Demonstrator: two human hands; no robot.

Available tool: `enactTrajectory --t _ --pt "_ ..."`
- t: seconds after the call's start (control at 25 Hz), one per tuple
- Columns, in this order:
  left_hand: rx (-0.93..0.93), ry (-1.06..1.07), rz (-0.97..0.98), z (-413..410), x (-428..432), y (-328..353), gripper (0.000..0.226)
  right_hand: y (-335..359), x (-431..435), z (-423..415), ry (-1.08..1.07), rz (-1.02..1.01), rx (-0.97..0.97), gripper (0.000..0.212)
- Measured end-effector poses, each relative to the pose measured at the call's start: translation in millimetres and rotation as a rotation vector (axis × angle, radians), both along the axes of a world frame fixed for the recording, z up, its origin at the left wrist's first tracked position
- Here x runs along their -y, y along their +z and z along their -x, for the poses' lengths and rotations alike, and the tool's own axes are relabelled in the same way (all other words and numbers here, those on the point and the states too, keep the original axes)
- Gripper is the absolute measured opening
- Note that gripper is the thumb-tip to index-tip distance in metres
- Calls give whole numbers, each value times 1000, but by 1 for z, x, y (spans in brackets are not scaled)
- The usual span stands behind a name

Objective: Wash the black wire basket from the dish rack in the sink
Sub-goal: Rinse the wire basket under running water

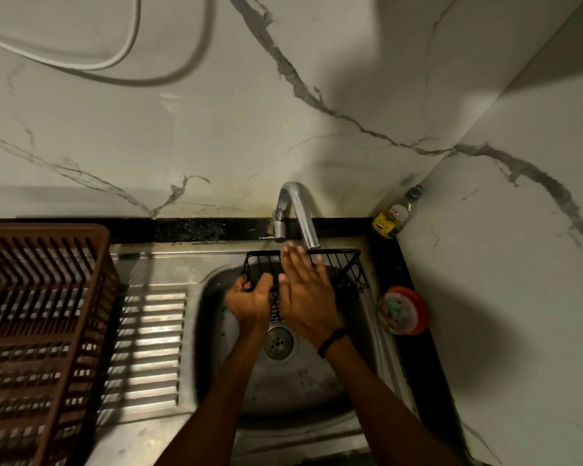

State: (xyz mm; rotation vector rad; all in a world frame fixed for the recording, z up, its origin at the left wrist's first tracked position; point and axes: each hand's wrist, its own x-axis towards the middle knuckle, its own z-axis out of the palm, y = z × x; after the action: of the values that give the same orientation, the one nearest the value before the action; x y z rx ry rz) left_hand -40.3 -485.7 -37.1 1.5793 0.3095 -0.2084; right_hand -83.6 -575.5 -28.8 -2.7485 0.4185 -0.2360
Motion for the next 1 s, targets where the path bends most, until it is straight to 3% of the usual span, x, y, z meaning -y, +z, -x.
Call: enactTrajectory --t 0.16,0.32,0.36,0.48,0.64,0.68,0.8,0.96,1.0 --pt "-5 -27 -7 -1 1 3 22 -16 35 0 -291 -85 -106 65" --pt "-234 66 32 -11 5 3 24 -9 -1 -2 106 -80 -16 57" --pt "-201 28 38 -11 3 5 24 -11 8 -2 126 -58 0 57" --pt "-111 -19 36 -7 0 7 23 -12 24 -7 -188 -59 -16 59" --pt "-229 54 82 -10 2 3 16 -9 2 -4 148 -46 22 54" --pt "-165 34 62 -8 -1 6 17 -14 16 -5 134 -35 34 54" --pt "-66 27 33 -1 -10 9 14 -15 38 -7 -260 -63 6 57" --pt "-88 74 65 -6 -15 7 13 -11 15 -1 111 61 7 54" --pt "-73 74 51 -7 -18 8 10 -14 31 -3 69 53 5 53"
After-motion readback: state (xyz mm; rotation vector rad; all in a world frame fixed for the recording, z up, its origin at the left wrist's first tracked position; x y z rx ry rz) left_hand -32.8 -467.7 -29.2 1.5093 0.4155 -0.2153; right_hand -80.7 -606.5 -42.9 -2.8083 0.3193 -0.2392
